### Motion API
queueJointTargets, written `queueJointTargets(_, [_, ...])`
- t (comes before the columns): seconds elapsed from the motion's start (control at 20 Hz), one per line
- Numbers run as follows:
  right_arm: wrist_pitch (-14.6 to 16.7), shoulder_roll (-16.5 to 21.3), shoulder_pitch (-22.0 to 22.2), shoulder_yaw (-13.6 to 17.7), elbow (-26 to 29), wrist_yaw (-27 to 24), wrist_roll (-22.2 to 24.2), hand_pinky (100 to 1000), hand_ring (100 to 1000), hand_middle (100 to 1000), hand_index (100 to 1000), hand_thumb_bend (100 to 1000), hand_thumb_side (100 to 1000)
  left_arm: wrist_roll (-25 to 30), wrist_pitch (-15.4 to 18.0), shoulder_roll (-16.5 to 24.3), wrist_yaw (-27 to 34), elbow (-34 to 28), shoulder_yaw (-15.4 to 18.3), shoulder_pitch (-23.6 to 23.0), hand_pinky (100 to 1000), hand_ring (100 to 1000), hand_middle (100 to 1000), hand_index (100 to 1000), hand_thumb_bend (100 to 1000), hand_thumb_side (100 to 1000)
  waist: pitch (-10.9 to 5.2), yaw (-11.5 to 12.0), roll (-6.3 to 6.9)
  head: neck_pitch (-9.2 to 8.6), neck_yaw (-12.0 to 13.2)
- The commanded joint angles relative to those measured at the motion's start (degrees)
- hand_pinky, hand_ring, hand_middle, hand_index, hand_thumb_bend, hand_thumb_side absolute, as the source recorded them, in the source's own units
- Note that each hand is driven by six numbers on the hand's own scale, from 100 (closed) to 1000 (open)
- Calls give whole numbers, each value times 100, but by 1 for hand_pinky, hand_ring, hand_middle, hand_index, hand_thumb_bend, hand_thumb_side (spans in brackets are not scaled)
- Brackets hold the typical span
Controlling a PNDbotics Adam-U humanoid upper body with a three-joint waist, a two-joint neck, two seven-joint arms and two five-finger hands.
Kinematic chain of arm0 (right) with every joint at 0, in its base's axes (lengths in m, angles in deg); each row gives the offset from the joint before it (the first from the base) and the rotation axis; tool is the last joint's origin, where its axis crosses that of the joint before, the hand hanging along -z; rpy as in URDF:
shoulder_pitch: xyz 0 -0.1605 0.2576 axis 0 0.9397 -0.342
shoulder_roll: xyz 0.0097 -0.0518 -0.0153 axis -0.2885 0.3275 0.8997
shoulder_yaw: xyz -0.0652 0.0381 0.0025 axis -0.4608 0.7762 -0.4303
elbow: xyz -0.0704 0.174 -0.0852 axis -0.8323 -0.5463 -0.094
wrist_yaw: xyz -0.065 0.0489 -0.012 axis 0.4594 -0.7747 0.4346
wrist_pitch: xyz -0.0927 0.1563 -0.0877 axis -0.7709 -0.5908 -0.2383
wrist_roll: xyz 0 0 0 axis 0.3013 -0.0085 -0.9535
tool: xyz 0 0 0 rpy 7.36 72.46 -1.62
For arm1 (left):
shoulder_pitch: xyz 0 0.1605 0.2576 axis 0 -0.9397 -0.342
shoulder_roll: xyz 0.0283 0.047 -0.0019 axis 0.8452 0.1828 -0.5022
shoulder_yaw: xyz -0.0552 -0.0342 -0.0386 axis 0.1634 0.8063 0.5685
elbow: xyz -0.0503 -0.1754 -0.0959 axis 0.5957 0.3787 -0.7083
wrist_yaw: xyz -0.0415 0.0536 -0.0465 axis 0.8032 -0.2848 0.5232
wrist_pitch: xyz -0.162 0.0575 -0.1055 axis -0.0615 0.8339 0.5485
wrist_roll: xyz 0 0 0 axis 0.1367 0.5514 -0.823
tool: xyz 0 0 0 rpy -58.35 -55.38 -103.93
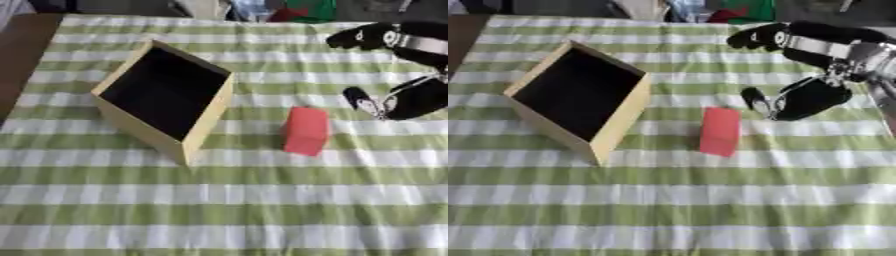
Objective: Pick up objects on the table and place them in the box.
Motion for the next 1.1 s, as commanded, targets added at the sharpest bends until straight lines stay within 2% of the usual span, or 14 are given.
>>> queueJointTargets(0.05, [-31, 259, -100, -96, 86, 251, 137, 1000, 1000, 949, 1000, 133, 206, 27, 9, 132, 28, -95, -11, 52, 1000, 501, 459, 635, 283, 100, -80, 12, 8, -51, -16])
queueJointTargets(0.2, [-77, 208, -114, -208, 86, 459, 264, 1000, 1000, 950, 1000, 127, 155, 31, 6, 126, 30, -95, -9, 56, 1000, 501, 459, 635, 280, 100, -65, 21, 5, -52, -19])
queueJointTargets(0.25, [-90, 191, -122, -237, 86, 495, 305, 1000, 1000, 951, 1000, 127, 113, 33, 5, 123, 32, -95, -10, 57, 1000, 501, 458, 635, 280, 100, -59, 24, 5, -53, -20])
queueJointTargets(0.75, [-116, 166, -142, -296, 86, 540, 454, 1000, 1000, 951, 1000, 125, 110, 33, 9, 122, 34, -95, -6, 57, 1000, 501, 458, 635, 280, 100, -48, 30, 5, -57, -22])
queueJointTargets(0.8, [-132, 177, -115, -323, 86, 550, 471, 1000, 1000, 944, 1000, 178, 334, 37, 9, 121, 34, -95, -10, 64, 1000, 499, 457, 634, 271, 100, -30, 33, -1, -65, -30])
queueJointTargets(0.85, [-174, 183, -78, -396, 86, 591, 517, 1000, 1000, 941, 1000, 213, 412, 46, 8, 117, 36, -95, -16, 73, 1000, 499, 457, 633, 271, 100, -16, 39, -3, -71, -39])
queueJointTargets(0.9, [-230, 190, -61, -452, 86, 651, 549, 1000, 1000, 939, 1000, 227, 456, 54, 8, 114, 36, -95, -18, 74, 1000, 499, 457, 633, 271, 100, -10, 43, -3, -73, -45])
queueJointTargets(1.1, [-326, 153, -54, -548, 86, 879, 611, 1000, 1000, 939, 1000, 227, 456, 67, 9, 110, 39, -95, -16, 74, 1000, 499, 457, 633, 271, 100, -6, 47, -2, -75, -51])
